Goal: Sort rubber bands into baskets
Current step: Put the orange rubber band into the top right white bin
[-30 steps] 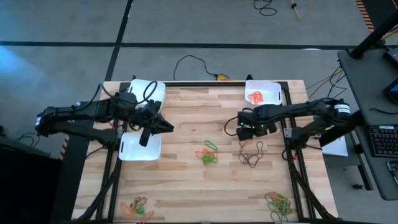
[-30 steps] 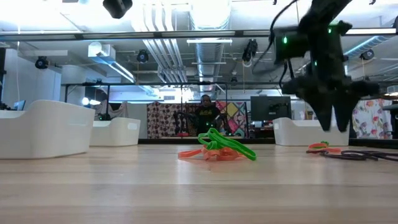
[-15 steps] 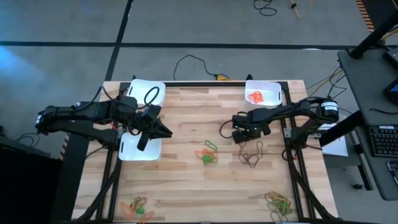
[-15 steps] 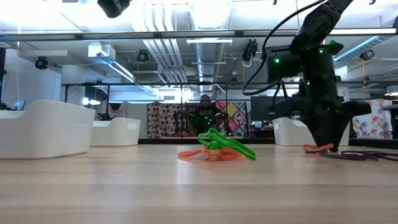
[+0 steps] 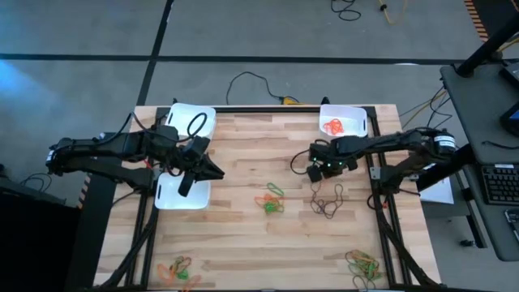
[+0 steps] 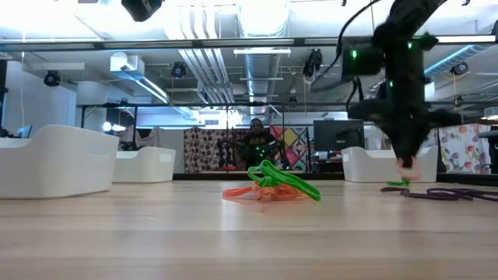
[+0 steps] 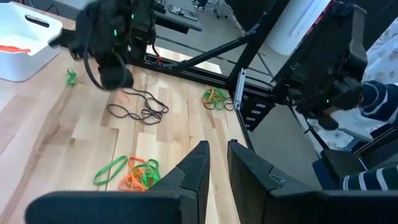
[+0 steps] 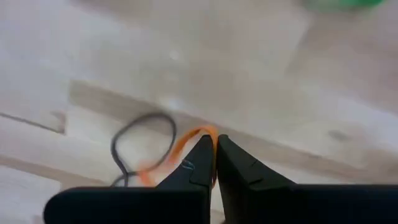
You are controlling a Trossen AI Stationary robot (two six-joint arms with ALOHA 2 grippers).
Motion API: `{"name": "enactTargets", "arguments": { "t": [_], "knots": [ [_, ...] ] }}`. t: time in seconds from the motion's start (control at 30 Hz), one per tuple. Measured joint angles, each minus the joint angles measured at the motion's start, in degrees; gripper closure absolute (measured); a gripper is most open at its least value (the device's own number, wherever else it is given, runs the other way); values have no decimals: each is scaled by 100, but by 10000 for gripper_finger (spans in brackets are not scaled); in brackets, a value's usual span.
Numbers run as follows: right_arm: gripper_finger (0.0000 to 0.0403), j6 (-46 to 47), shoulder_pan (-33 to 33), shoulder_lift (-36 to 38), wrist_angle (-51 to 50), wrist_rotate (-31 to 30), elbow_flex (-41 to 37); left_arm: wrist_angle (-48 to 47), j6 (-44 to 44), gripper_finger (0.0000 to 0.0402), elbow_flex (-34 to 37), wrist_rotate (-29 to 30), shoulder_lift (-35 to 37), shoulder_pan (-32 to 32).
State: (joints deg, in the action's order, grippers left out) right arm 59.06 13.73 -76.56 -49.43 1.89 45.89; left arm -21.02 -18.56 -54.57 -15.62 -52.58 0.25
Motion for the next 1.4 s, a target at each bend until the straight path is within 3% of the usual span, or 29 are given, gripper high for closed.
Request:
{"name": "enactTargets", "arguments": {
  "t": [0.23, 0.43, 0.6, 0.9, 1.1, 1.4],
  "knots": [
    [394, -986, 1186, 521, -736, -839, 800, 92, 5, 359, 0, 128, 0, 26],
    [394, -2228, 2910, 328, -782, -1184, 1200, 192, -114, 359, 0, 384, 0, 31],
    [394, -2944, 3938, -28, -689, -1347, 1201, 191, -423, 359, 0, 382, -2, 31],
    [394, -3009, 3941, -1041, -22, -2461, 1200, 511, -514, 359, -25, 907, -11, 33],
    [394, -3044, 3821, -1374, 70, -3137, 1200, 536, -423, 359, -416, 1049, -124, 30],
    [389, -3413, 3712, -2021, 105, -3589, 1187, 485, -5, 359, -1001, 1652, -454, 37]
  ]
}}
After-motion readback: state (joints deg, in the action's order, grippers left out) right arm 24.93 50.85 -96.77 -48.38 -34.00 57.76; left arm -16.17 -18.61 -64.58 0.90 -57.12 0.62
